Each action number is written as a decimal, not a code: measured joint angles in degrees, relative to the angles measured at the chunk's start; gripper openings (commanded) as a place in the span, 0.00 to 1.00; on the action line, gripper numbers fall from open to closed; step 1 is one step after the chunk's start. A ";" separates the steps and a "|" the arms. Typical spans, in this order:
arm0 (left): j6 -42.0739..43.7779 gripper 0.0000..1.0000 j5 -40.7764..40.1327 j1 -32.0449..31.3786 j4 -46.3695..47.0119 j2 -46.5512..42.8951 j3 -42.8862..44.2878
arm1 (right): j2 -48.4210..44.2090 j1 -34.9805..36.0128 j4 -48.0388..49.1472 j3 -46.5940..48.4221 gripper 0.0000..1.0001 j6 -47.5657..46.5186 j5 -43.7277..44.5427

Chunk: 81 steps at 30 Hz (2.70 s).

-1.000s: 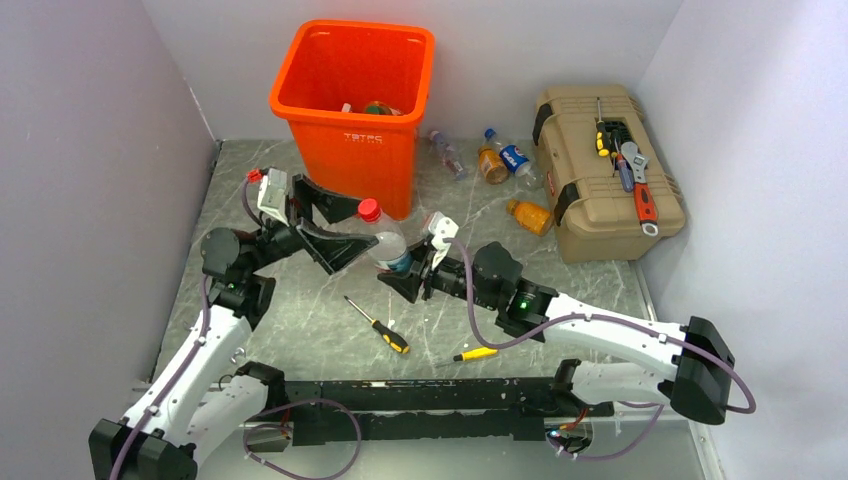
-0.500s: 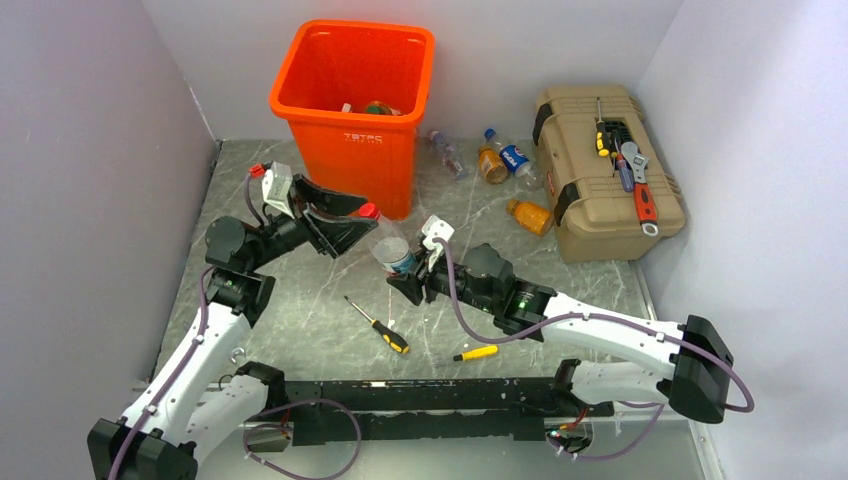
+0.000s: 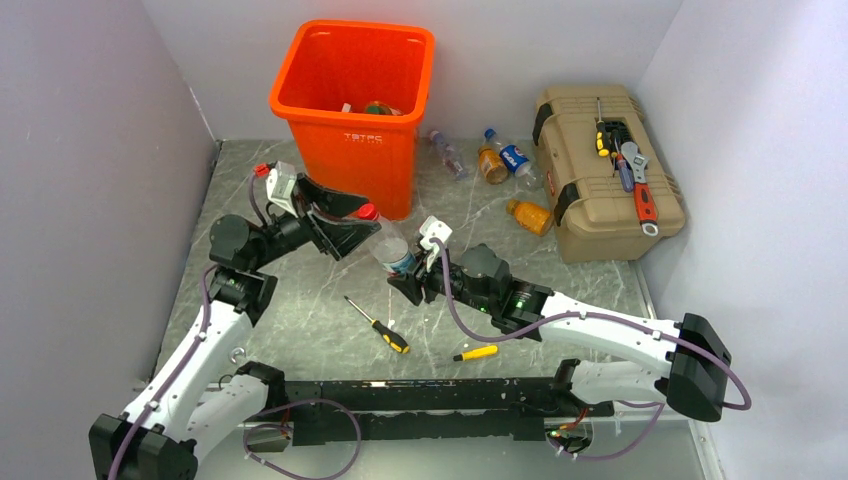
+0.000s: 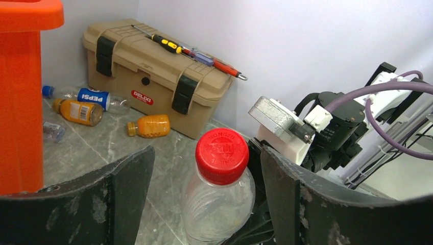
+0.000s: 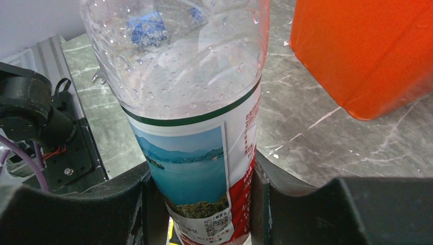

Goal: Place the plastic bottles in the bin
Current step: Place the plastic bottle in the trash bin.

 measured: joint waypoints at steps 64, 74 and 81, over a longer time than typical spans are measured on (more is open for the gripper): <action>15.26 0.00 -27.45 -2.10 -12.07 10.71 43.45 | -28.44 0.66 -16.37 -1.53 1.00 1.14 -7.15; 28.85 0.00 -38.16 2.32 -17.31 41.13 75.10 | -34.71 0.68 -17.00 -13.75 1.00 11.45 13.86; 27.56 0.00 -30.69 4.28 -25.31 56.78 74.12 | -38.82 0.70 -16.92 -17.29 1.00 15.04 21.59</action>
